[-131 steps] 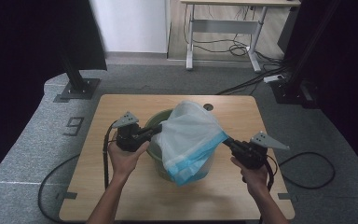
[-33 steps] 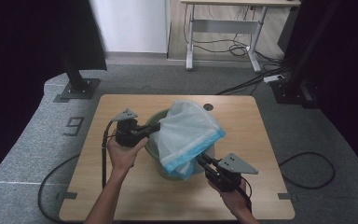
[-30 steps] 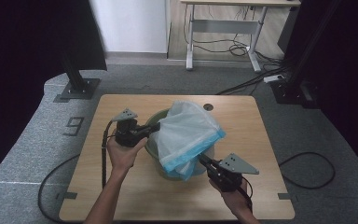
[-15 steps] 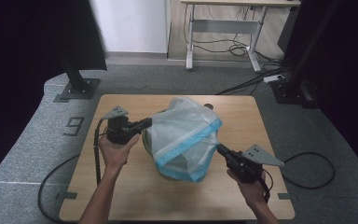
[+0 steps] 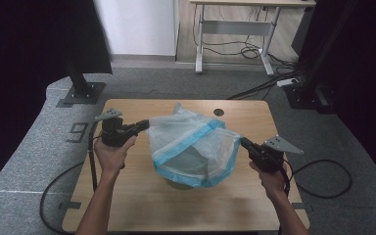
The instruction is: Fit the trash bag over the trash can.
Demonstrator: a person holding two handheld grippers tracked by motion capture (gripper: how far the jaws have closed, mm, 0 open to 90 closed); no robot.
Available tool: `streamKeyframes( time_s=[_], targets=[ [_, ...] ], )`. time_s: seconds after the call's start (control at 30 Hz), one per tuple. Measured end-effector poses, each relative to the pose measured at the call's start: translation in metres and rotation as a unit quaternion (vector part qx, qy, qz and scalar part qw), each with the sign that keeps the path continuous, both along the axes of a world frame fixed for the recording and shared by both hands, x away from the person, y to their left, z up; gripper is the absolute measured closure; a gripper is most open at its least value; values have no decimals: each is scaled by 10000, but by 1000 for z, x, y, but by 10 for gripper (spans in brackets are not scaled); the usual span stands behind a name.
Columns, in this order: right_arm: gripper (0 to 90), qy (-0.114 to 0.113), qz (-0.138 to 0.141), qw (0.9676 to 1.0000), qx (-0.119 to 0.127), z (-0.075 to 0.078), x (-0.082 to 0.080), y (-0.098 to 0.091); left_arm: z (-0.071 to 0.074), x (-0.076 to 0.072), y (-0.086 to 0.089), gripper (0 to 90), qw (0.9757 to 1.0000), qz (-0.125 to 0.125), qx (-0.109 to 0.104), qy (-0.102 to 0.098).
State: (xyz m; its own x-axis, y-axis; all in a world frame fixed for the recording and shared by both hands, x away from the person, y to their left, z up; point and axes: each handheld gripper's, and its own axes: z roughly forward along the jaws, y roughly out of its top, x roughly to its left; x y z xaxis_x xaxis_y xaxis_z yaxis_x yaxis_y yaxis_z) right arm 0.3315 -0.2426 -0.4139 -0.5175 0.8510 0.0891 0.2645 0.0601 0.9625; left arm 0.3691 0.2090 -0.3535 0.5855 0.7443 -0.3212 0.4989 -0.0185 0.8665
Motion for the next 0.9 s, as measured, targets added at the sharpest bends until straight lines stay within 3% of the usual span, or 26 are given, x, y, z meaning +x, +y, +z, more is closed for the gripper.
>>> streamKeyframes(
  time_s=[0.1,0.4,0.7,0.9],
  targets=[
    [890,-6,11,10000,34,-3,5,0,-1,4,4,900,10000,51,-6,33],
    [890,-102,-35,9999,35,6,19,4,-5,10,12,900,9998,172,67,5],
    [890,140,-115,9998,-89,-14,25,8,-19,9,25,900,9997,231,-26,103],
    [890,173,-142,9995,-216,-28,29,16,-32,10,33,900,9993,324,1,198]
  ],
)
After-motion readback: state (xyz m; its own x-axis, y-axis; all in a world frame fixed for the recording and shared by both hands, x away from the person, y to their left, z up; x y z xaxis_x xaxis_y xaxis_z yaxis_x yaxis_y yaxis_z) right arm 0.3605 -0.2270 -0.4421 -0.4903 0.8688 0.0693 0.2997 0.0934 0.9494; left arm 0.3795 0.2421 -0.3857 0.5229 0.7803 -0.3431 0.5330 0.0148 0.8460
